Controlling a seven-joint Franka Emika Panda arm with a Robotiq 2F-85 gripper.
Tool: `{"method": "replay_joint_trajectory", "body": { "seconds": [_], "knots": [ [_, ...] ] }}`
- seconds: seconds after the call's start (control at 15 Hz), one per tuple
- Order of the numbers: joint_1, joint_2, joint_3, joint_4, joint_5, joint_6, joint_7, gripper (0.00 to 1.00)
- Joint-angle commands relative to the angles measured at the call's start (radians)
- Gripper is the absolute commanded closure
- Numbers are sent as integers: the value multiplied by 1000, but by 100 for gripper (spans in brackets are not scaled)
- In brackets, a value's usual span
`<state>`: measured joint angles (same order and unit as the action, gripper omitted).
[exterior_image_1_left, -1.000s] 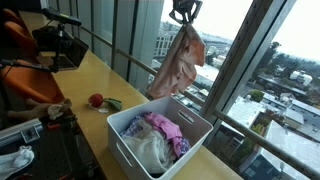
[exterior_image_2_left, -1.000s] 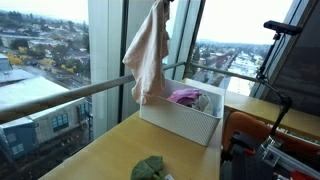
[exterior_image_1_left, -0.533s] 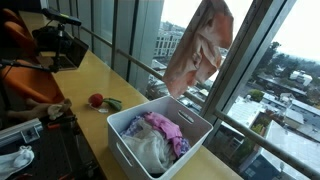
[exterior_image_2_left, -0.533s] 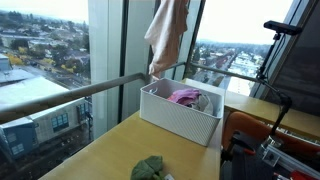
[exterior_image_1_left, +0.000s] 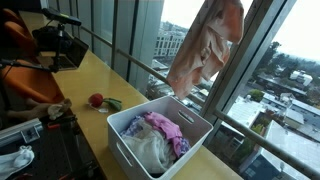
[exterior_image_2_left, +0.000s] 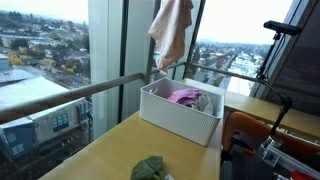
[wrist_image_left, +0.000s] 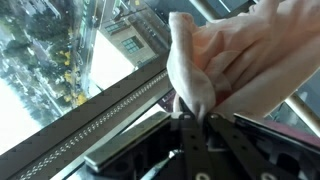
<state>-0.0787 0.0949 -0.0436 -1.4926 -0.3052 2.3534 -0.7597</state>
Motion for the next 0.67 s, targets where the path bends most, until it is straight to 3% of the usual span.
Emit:
{"method": "replay_joint_trajectory", "body": {
  "seconds": [0.0,0.6],
  "knots": [
    [-9,-11,-14,-100,-1,36,19,98],
    [-32,-20,-32,-400,-3,106,42,98]
  ]
}}
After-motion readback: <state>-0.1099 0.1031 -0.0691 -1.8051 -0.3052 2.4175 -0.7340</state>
